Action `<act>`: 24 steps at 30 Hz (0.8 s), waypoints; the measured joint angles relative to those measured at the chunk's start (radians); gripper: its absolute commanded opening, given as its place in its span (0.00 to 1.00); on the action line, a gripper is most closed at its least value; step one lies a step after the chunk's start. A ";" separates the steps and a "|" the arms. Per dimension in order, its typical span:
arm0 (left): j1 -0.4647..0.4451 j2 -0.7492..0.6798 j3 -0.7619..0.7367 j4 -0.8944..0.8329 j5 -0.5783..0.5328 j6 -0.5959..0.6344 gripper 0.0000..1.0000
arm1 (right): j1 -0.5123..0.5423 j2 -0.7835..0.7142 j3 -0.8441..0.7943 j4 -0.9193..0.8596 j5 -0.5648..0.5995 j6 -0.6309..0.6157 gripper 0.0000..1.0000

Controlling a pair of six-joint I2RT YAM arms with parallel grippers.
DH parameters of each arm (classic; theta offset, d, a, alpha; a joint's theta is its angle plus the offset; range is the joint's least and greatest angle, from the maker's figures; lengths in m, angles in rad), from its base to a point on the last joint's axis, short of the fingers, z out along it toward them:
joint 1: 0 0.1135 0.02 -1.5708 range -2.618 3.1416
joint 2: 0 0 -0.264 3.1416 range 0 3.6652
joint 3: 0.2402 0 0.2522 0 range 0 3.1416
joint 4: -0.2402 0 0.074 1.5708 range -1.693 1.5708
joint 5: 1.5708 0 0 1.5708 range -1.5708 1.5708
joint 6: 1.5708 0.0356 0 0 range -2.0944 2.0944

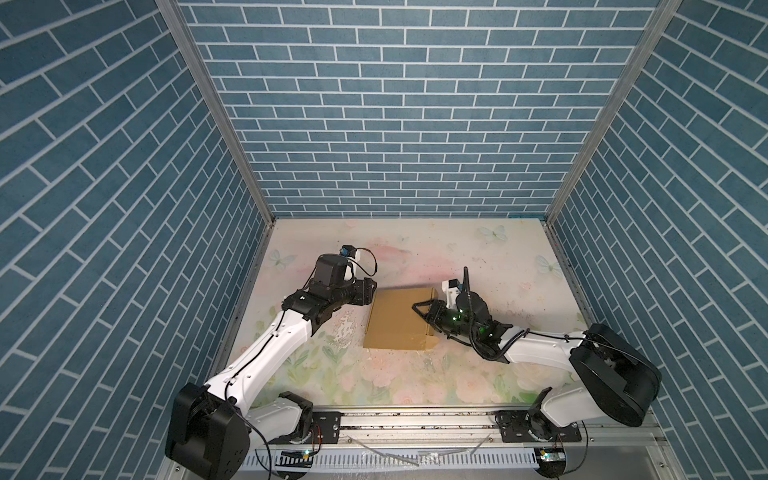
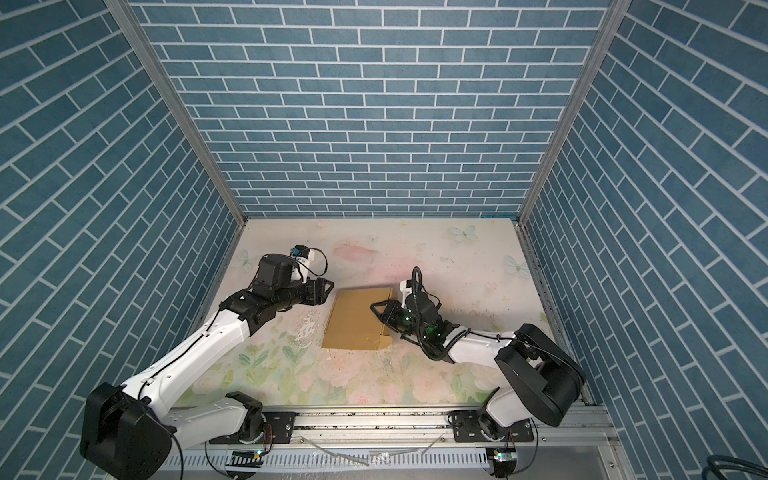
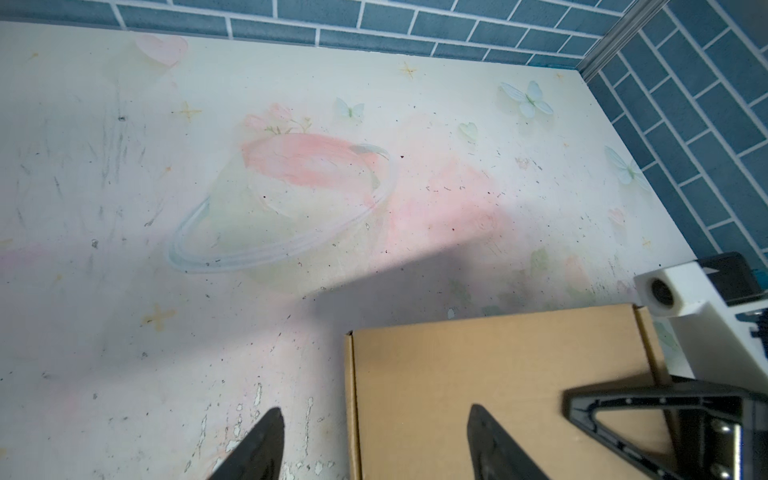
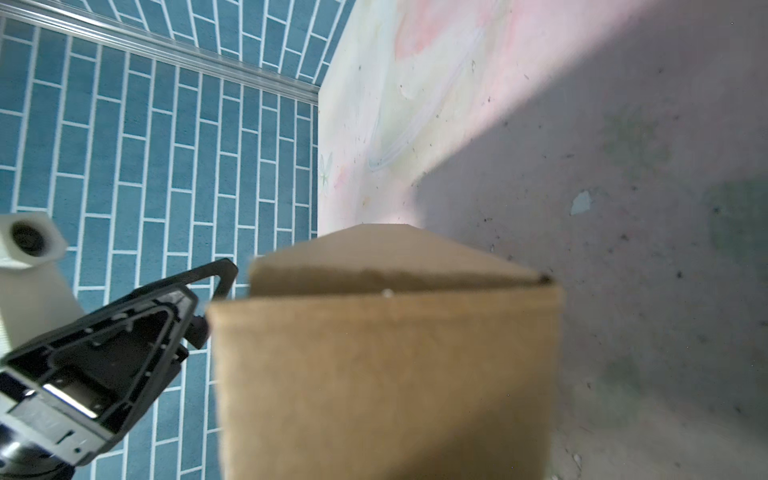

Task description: Fold the paper box

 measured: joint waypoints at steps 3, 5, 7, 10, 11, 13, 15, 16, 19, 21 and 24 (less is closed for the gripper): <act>0.012 -0.014 -0.010 0.011 0.021 0.000 0.74 | -0.050 -0.037 0.000 -0.017 -0.047 -0.041 0.36; 0.017 -0.031 -0.032 0.035 0.034 -0.002 0.76 | -0.085 -0.066 0.002 -0.038 -0.079 -0.070 0.36; 0.022 -0.045 -0.060 0.062 0.049 -0.007 0.77 | -0.123 -0.098 0.010 -0.081 -0.116 -0.104 0.36; 0.031 -0.047 -0.099 0.119 0.079 -0.020 0.78 | -0.185 -0.143 0.036 -0.161 -0.175 -0.163 0.36; 0.034 -0.045 -0.113 0.140 0.091 -0.025 0.78 | -0.204 -0.154 0.049 -0.185 -0.193 -0.179 0.36; 0.038 -0.043 -0.140 0.190 0.115 -0.043 0.78 | -0.245 -0.172 0.071 -0.219 -0.233 -0.208 0.36; 0.040 -0.043 -0.172 0.258 0.143 -0.066 0.79 | -0.283 -0.186 0.088 -0.245 -0.272 -0.231 0.35; 0.041 -0.043 -0.190 0.295 0.159 -0.080 0.79 | -0.305 -0.190 0.093 -0.253 -0.296 -0.241 0.35; 0.042 -0.035 -0.229 0.396 0.215 -0.122 0.80 | -0.361 -0.193 0.103 -0.267 -0.365 -0.262 0.35; 0.043 -0.016 -0.237 0.462 0.253 -0.151 0.81 | -0.397 -0.193 0.111 -0.282 -0.411 -0.275 0.34; 0.044 0.032 -0.239 0.581 0.319 -0.200 0.83 | -0.446 -0.192 0.133 -0.299 -0.485 -0.286 0.34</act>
